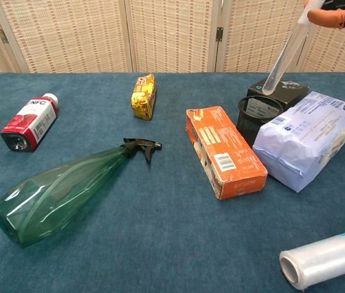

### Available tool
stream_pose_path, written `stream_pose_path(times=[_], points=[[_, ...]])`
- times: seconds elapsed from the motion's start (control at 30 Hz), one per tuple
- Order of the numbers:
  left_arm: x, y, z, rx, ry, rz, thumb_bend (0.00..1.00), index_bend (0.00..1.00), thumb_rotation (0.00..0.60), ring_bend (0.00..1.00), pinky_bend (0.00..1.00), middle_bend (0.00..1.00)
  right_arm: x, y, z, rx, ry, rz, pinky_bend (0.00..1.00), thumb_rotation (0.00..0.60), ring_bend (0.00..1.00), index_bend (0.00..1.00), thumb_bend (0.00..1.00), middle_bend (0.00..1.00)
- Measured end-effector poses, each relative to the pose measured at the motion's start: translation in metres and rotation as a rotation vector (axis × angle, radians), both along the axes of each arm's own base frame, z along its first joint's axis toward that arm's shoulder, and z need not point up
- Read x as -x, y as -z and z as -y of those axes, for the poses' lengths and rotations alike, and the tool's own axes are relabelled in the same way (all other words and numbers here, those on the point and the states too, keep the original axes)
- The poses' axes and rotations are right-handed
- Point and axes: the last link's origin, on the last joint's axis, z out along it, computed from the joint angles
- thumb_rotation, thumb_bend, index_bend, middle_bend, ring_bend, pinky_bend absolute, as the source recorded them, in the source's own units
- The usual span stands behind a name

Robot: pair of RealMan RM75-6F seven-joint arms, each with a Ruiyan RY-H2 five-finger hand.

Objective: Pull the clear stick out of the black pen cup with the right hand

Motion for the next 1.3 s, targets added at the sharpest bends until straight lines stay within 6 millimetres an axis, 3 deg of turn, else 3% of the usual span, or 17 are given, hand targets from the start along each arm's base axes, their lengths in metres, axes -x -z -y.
stream_pose_path(times=[0.2,0.57,1.03,1.3], points=[[-0.002,0.002,-0.001,0.007,0.006,-0.002,0.32,0.22,0.600,0.05,0.09,0.09,0.008,-0.006,-0.003,-0.039,0.020,0.038,0.13,0.600,0.17,0.65,0.46,0.43],[-0.003,0.001,-0.001,0.007,0.005,-0.003,0.32,0.22,0.600,0.05,0.10,0.09,0.015,-0.009,-0.003,0.152,-0.014,-0.260,0.13,0.600,0.18,0.66,0.47,0.43],[-0.004,0.002,-0.003,0.011,0.008,-0.005,0.32,0.22,0.600,0.05,0.09,0.09,0.012,-0.007,-0.011,-0.057,0.031,0.109,0.13,0.600,0.18,0.65,0.47,0.43],[-0.004,0.003,-0.004,0.013,0.008,-0.006,0.32,0.22,0.600,0.05,0.10,0.09,0.022,-0.010,-0.007,0.087,0.013,-0.149,0.13,0.600,0.18,0.65,0.48,0.43]])
